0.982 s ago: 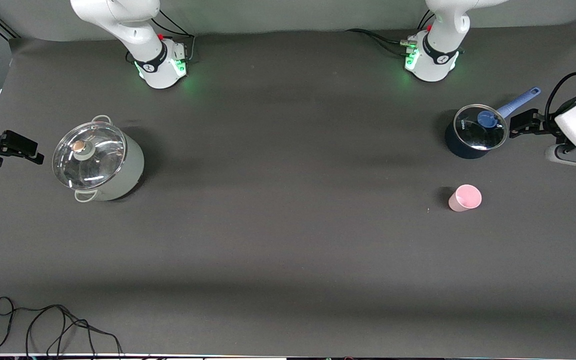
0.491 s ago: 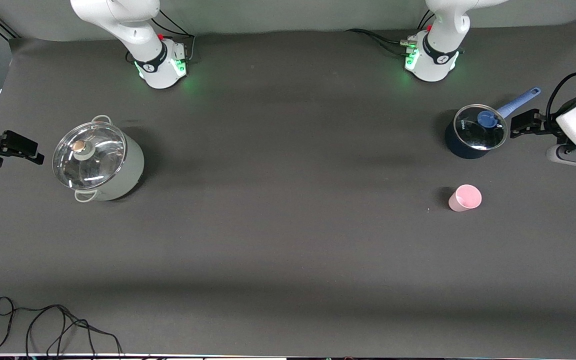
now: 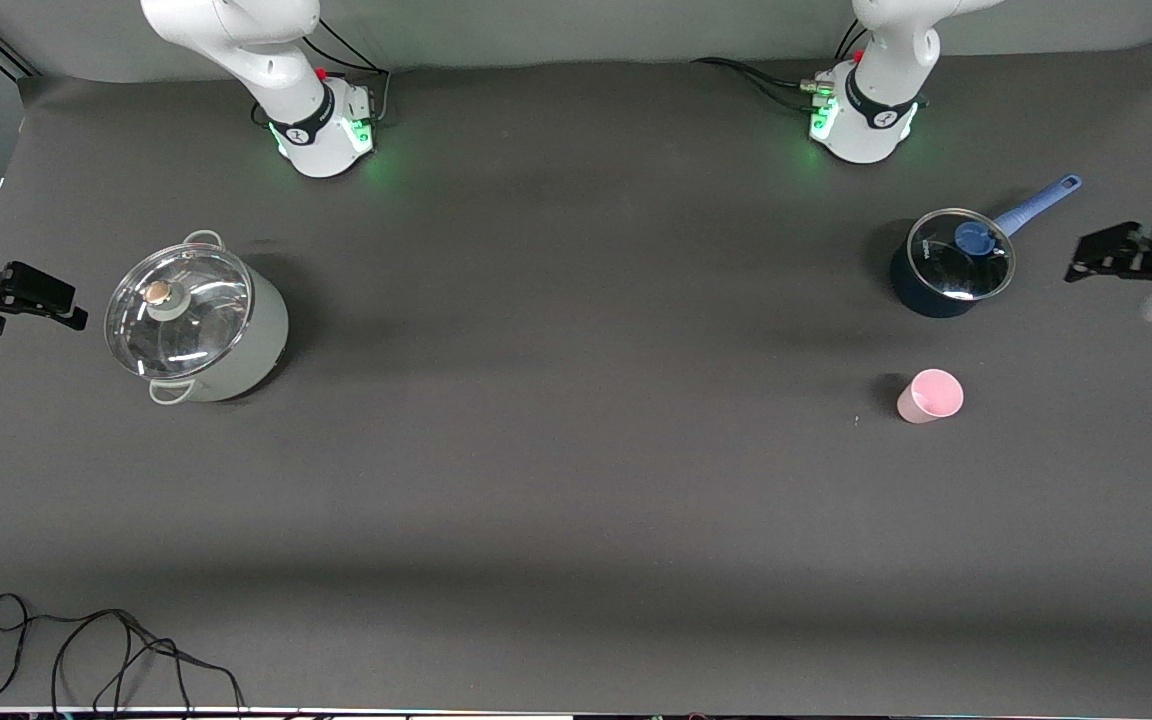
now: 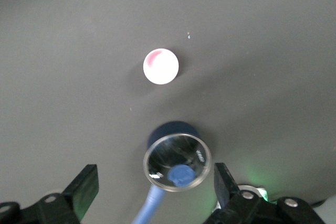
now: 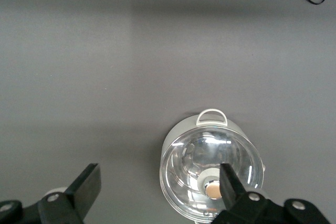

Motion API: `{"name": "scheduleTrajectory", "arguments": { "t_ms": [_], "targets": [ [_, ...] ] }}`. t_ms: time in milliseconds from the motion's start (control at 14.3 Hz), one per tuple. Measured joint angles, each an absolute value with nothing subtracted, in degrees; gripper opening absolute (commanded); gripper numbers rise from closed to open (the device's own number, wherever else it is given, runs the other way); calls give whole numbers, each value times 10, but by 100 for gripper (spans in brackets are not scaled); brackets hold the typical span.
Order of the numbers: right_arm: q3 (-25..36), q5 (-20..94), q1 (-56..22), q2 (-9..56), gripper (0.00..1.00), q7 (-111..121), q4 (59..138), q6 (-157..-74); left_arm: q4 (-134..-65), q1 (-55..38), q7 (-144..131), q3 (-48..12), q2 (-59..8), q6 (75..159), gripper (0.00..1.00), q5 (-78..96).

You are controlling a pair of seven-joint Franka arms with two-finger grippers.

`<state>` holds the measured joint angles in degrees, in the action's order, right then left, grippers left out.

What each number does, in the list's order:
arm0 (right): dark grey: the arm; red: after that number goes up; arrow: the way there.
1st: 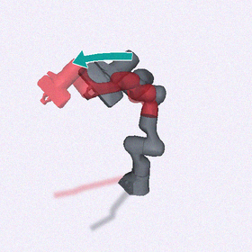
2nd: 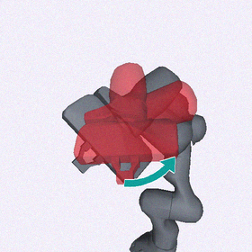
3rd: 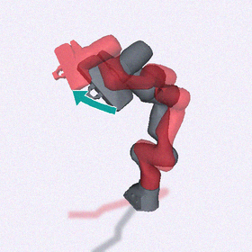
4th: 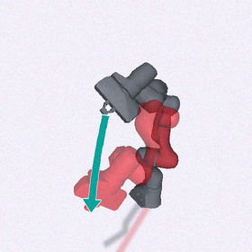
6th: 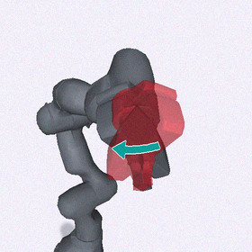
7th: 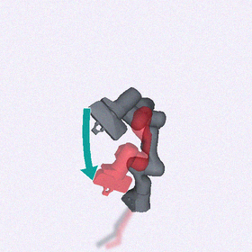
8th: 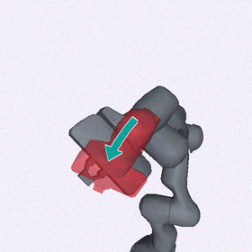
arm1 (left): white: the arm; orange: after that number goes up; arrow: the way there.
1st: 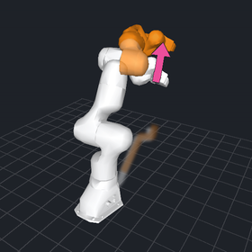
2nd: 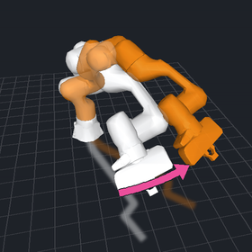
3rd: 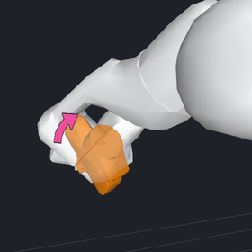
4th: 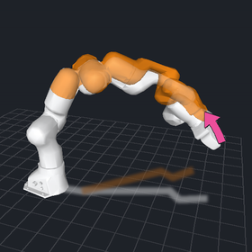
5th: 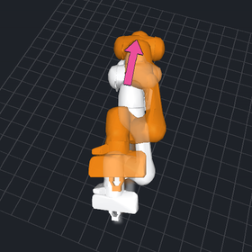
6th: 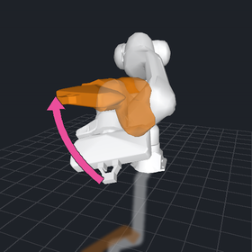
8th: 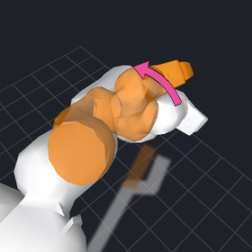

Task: Transfer pink cup from left to right arm
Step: 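Lower the left gripper and move it toward the pink cup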

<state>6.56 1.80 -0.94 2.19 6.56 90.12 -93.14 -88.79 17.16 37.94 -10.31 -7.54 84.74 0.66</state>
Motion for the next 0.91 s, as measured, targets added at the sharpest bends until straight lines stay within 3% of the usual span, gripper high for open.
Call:
{"name": "scheduleTrajectory", "arguments": {
  "t_ms": [561,912],
  "targets": [
    [66,18,-9,22,100,66,900,-936,-889,270,828,-102,-165,930,98,135],
    [66,18,-9,25,100,66,901,-939,-894,366,1109,-100,-284,930,98,256]
  ]
}}
